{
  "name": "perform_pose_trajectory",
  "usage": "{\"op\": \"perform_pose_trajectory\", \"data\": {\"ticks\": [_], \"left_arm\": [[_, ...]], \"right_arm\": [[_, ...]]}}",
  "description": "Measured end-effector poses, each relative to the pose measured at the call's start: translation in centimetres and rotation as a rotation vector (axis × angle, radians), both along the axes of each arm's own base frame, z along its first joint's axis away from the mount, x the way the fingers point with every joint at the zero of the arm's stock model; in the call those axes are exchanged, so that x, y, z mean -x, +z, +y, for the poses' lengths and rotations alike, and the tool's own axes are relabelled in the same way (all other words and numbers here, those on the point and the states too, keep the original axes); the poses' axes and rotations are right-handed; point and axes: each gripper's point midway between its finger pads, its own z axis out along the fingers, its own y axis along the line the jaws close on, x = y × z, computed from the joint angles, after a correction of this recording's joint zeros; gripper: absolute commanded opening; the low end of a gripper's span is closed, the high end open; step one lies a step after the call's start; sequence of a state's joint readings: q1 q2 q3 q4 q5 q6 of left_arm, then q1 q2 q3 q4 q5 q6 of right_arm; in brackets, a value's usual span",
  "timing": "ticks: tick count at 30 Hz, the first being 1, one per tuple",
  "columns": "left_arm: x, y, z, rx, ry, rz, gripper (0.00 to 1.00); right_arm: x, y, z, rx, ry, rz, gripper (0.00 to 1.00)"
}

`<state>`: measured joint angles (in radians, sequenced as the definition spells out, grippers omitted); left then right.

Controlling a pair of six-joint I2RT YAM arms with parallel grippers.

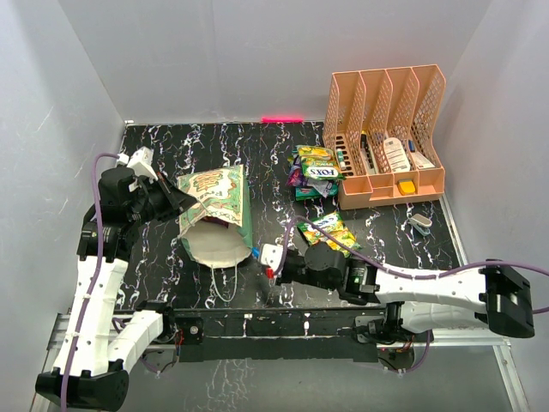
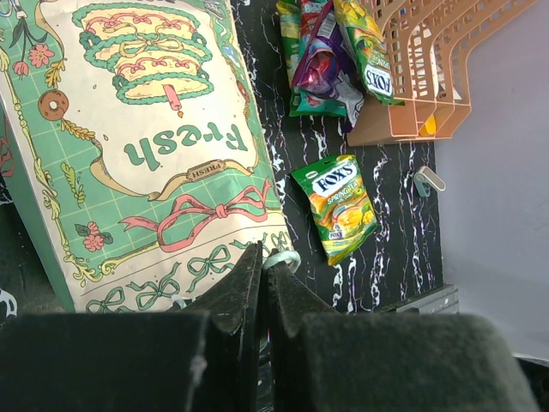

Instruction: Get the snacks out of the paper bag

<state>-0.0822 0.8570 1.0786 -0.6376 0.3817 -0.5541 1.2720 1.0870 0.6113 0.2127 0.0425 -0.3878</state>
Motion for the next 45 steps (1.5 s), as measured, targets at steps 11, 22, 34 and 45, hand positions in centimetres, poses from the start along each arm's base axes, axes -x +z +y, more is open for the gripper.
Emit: {"op": "perform_pose_trajectory", "data": {"ticks": [11,22,34,45], "left_arm": [[-0.1,-0.1,0.0,0.000,0.000,0.003,0.00],[-0.2,-0.3,0.0,-0.002,0.000,0.013,0.00],[-0.1,-0.4,0.0,-0.002,0.000,0.019,0.00],[0.0,-0.3,0.0,0.000,-0.002,0.015,0.00]], "right_arm": [[-8.5,-1.8,-6.2,0.061,-0.280,-0.013,0.07],[-13.9,-6.1,-6.6,0.102,-0.300,0.010,0.07],[-12.7,-10.8,-8.0,0.097,-0.304,0.131,0.07],[-10.4,-11.5,-8.8,0.035,-0.331,0.289,0.43]]}}
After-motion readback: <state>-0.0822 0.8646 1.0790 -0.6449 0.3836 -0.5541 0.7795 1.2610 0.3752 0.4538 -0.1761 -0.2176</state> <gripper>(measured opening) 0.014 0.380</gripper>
